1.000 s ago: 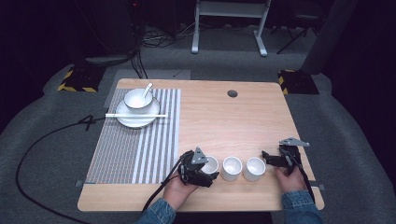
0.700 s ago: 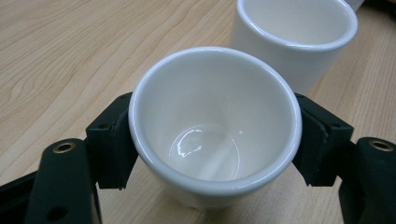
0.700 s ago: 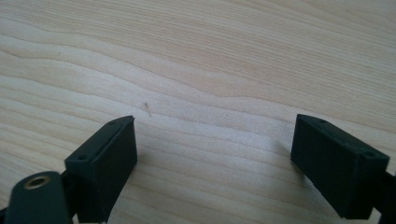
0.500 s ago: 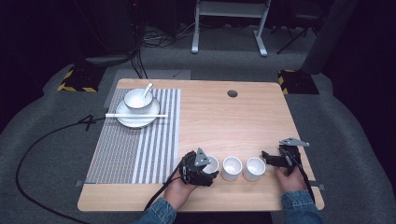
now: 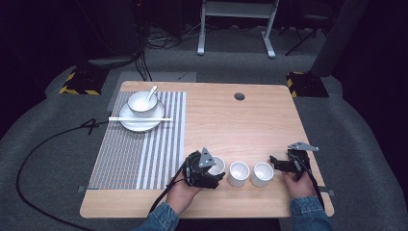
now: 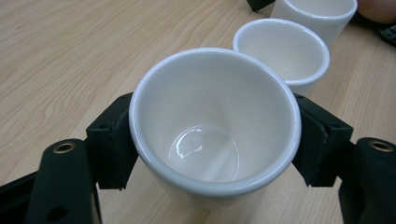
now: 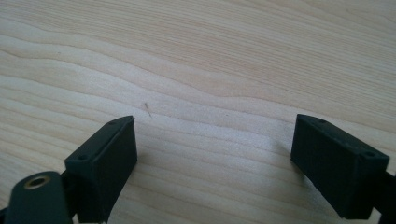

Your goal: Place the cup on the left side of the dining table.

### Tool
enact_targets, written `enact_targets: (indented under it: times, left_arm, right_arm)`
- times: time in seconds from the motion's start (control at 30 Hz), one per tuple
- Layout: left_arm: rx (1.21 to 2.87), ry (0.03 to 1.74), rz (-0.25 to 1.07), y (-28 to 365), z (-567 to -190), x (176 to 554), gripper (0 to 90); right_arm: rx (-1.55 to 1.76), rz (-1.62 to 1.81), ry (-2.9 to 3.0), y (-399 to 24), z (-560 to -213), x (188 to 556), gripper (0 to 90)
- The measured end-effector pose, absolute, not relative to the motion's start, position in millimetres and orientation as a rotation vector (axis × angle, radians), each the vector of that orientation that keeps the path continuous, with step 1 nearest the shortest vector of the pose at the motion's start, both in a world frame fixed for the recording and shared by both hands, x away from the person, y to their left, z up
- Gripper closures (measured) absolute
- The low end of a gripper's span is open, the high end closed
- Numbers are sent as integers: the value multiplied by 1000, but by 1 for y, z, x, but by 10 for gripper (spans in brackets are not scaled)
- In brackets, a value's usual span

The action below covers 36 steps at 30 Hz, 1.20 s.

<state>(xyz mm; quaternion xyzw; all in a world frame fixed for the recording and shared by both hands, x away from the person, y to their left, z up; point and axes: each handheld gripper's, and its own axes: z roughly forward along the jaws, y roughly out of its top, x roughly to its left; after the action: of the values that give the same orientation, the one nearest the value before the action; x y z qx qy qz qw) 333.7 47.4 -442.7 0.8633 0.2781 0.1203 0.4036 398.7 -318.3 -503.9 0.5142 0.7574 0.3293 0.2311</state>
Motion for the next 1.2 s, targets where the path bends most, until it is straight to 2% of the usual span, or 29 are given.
enact_targets:
  times: [0.67, 1.2]
  left_arm:
    - [2188, 701, 332, 59, -419, 332, 271]
    - [2139, 827, 411, 101, -399, 344, 272]
  right_arm:
    - [1413, 905, 2083, -318, -504, 399, 144]
    - [1414, 905, 2083, -318, -504, 399, 144]
